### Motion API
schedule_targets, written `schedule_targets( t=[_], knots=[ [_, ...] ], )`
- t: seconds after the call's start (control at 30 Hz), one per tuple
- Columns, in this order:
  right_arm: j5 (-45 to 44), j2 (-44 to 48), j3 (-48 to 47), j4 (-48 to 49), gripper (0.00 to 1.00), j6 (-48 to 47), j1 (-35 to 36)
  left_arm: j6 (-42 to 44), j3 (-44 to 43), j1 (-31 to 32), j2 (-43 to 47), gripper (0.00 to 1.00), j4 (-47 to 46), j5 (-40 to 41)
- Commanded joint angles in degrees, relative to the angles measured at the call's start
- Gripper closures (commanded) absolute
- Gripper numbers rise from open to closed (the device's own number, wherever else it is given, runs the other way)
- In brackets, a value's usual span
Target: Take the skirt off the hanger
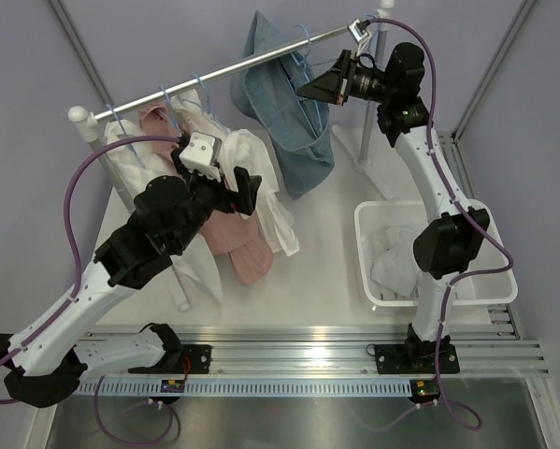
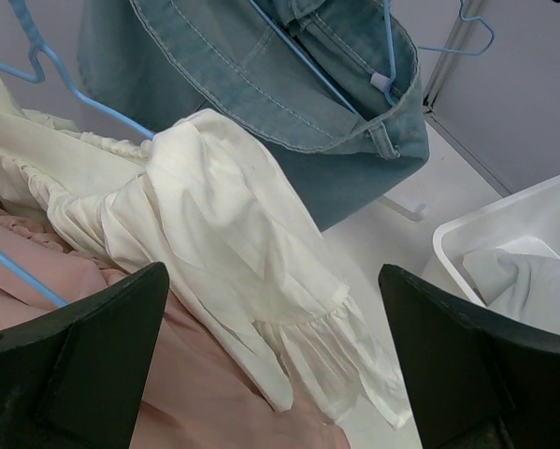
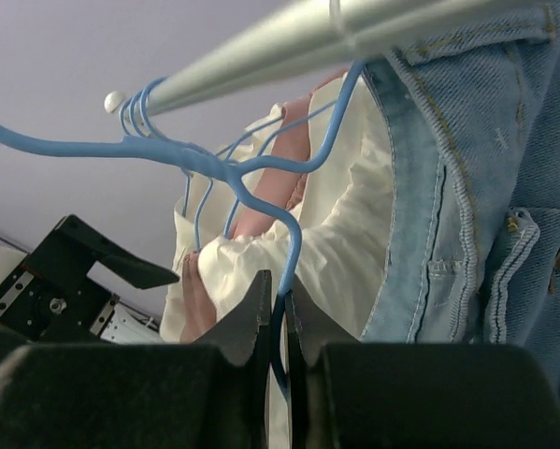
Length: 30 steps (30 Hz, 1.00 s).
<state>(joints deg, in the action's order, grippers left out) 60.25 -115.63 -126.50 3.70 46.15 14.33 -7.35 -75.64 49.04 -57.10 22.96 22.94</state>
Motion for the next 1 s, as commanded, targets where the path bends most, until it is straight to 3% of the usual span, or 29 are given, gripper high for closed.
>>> schedule_targets(
  t=[0.0,0.33,0.57,0.63,0.97],
  knots=[
    [3.1,9.0,5.4,10.1,1.00,-0.2,-0.4,0.5,-1.7,-0.2,0.5,0.01,-3.5,-1.0],
    [8.1,19.5,18.3,1.6,1.00,-13.7,-1.1,1.5,-3.0,-0.2,-2.2,0.01,-4.2,-1.7],
    [10.0,27.0,24.9,-23.4,1.00,-35.1,-2.5,4.8,-8.5,-0.2,-7.2,0.05,-4.2,0.2],
    [10.2,28.4,26.3,-26.4,1.00,-38.7,-3.1,6.0,-10.3,-0.2,-9.7,0.06,-4.4,0.3],
    [11.6,33.5,31.5,-30.8,1.00,-42.3,-3.3,10.9,-19.8,-0.2,-20.8,0.14,-3.2,0.4]
  ],
)
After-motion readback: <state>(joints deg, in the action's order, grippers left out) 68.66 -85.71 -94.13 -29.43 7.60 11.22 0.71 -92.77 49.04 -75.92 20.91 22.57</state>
